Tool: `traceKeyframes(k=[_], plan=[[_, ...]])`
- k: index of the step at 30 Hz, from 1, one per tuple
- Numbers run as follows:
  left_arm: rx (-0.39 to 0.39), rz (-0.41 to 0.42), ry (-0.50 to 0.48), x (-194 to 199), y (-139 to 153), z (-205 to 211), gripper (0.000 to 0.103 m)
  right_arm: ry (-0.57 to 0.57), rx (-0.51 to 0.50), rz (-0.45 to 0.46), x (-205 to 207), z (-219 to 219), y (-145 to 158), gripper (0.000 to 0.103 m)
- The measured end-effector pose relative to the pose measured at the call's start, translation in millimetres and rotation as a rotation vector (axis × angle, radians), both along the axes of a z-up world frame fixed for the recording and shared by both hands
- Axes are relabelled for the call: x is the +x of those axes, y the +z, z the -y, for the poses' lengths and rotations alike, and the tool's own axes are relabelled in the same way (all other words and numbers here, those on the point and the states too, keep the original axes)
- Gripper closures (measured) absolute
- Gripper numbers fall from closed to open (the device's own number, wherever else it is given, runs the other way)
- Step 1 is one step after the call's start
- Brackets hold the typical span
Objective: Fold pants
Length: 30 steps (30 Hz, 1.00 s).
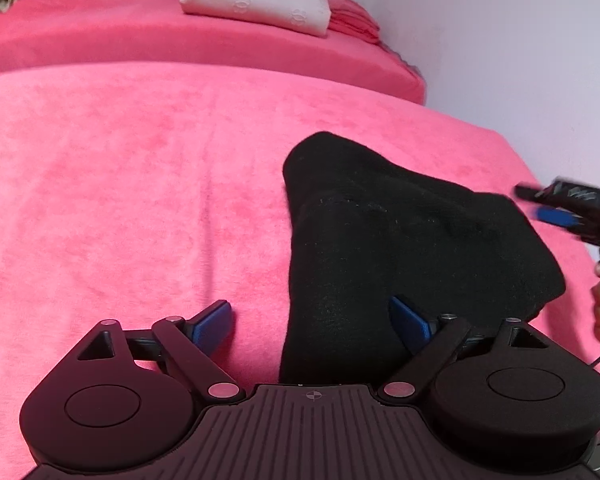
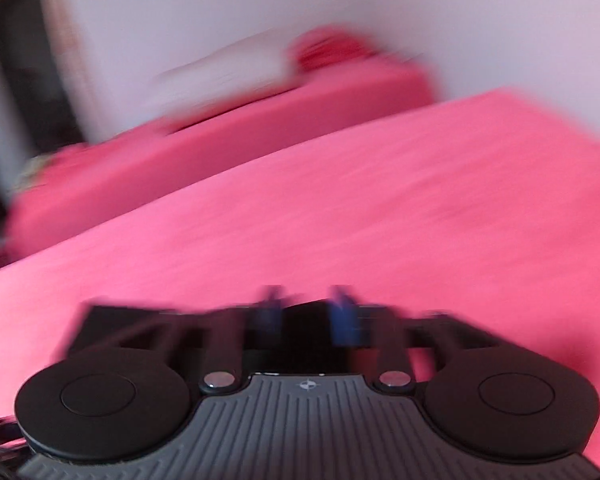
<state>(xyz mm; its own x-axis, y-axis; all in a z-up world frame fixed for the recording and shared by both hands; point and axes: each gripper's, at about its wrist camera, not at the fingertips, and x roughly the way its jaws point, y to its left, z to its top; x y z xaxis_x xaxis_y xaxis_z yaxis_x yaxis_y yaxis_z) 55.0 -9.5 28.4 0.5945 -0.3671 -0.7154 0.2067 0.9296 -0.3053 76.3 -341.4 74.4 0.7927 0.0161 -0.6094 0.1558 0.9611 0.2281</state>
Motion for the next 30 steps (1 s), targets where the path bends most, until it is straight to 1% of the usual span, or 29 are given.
traceKeyframes(k=[1,2,3,5,7,12,14,17,21,25,30], plan=[[0.014,0.006,0.003,-2.2,4.2,0.8,0.000,-0.001,-0.011,0.034,-9.6,4.0,4.0,0.017],[0.032,0.011,0.008,-4.0,8.8,1.9,0.000,0.030,-0.006,0.057,-19.4,6.9,7.9,0.019],[0.057,0.016,0.015,-5.9,13.5,3.7,0.000,0.063,0.001,0.058,-26.6,7.3,10.3,0.018],[0.101,0.034,0.023,-10.3,22.7,8.6,0.000,0.130,0.023,0.037,-36.7,-1.4,11.8,0.014],[0.136,0.059,0.025,-15.9,30.3,13.4,0.000,0.171,0.038,0.023,-49.3,-8.0,12.4,0.011],[0.256,0.093,0.028,-26.2,39.9,27.6,0.000,0.192,0.082,-0.011,-65.3,-17.1,9.2,0.008],[0.286,0.097,0.018,-28.9,42.3,32.6,0.000,0.197,0.096,-0.021,-72.0,-18.6,8.2,0.007],[0.296,0.092,0.010,-32.5,43.6,36.6,0.000,0.207,0.079,-0.036,-79.4,-24.8,4.7,0.006],[0.294,0.072,0.007,-40.3,45.6,41.8,0.000,0.240,0.027,-0.049,-91.1,-35.8,3.2,0.005],[0.312,0.041,-0.005,-46.6,44.1,48.1,0.000,0.271,-0.018,-0.052,-100.8,-45.2,3.5,0.004],[0.340,0.026,-0.011,-52.0,40.2,53.2,0.000,0.289,-0.014,-0.067,-103.5,-49.8,1.8,0.004]])
